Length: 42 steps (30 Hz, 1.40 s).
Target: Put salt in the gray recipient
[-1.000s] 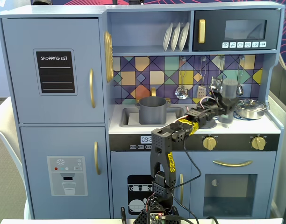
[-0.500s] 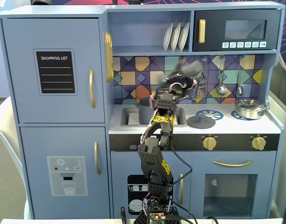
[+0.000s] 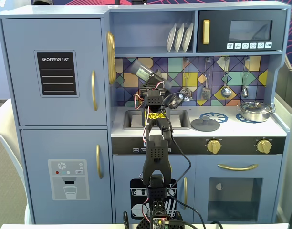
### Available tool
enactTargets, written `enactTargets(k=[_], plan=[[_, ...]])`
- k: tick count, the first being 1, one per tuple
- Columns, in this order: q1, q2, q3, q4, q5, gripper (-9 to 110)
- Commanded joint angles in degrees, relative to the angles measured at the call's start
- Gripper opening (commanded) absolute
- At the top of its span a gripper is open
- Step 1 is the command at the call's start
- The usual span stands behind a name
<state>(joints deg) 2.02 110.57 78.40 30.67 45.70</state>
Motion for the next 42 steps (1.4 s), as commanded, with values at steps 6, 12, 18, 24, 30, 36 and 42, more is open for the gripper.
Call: enactTargets(k=[6, 12, 18, 24, 30, 36, 42], plan=[[-3.25, -3.43, -9.05, -5.54, 14.06, 0], [-0.44, -8.79, -20.39, 20.21, 19.16, 0], [-3.69, -4.83, -9.32, -2.81, 15.73, 0], [-3.96, -5.8, -10.02, -13.45, 18.54, 0], [-0.97, -9.14, -18.37, 15.64, 21.09, 0], [-2.72, -8.61, -14.5, 8.0, 19.25, 0], [-3.69, -7.91, -13.62, -13.36, 15.38, 0]])
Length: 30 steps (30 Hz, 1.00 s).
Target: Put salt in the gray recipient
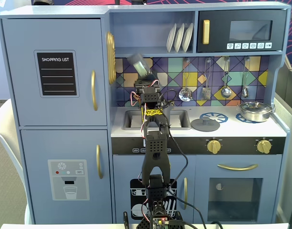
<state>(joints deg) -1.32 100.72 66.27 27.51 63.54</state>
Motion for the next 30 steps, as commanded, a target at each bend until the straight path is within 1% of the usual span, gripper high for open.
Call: enactTargets(k=[1, 3, 7, 8, 10, 13, 18, 20, 22, 24, 28, 30], plan=[[0.0, 1.85, -1.85, -9.76, -2.81, 0], [1.23, 1.76, -2.64, -4.75, -1.76, 0], [3.78, -0.26, -7.82, 17.49, 1.76, 0], [4.04, -0.44, -7.91, 21.01, 2.29, 0], [3.87, -0.62, -7.03, 23.91, 2.37, 0], [2.02, -0.62, -6.06, 20.39, 2.02, 0], [0.35, 0.62, -4.39, 2.46, -1.85, 0], [0.62, 1.23, -4.75, -0.97, -5.36, 0], [1.85, 2.37, -4.57, -0.88, -12.3, 0], [4.22, 4.13, -2.99, -0.09, -24.96, 0], [12.04, 8.09, 2.11, -2.29, -62.84, 0], [17.4, 10.02, 5.62, -7.03, -82.09, 0]])
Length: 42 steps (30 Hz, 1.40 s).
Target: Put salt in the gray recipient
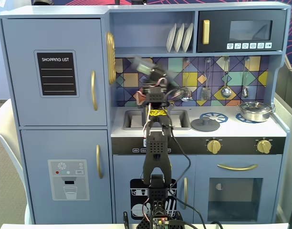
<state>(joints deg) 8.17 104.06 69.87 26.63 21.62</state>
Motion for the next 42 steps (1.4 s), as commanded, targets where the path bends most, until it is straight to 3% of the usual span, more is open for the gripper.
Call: enactTargets(k=[1, 5, 11, 18, 42], plan=[[10.63, 7.56, 3.25, -7.82, -49.13, 0], [21.71, 7.56, 4.13, -13.1, -80.6, 0], [34.37, 6.94, 9.32, -17.05, -107.05, 0], [40.17, 5.54, 17.31, -22.76, -111.18, 0], [42.8, -8.09, 22.94, -37.44, -107.14, 0]])
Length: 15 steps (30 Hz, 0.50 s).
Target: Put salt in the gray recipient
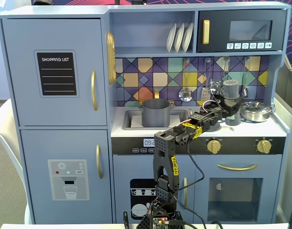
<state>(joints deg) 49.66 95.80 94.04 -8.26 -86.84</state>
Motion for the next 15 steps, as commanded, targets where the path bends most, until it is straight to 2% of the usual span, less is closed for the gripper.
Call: enactTargets(k=[1, 15], plan=[[1.49, -0.09, -1.23, -2.55, 1.49, 0], [2.64, -1.67, -1.05, 0.26, 3.69, 0]])
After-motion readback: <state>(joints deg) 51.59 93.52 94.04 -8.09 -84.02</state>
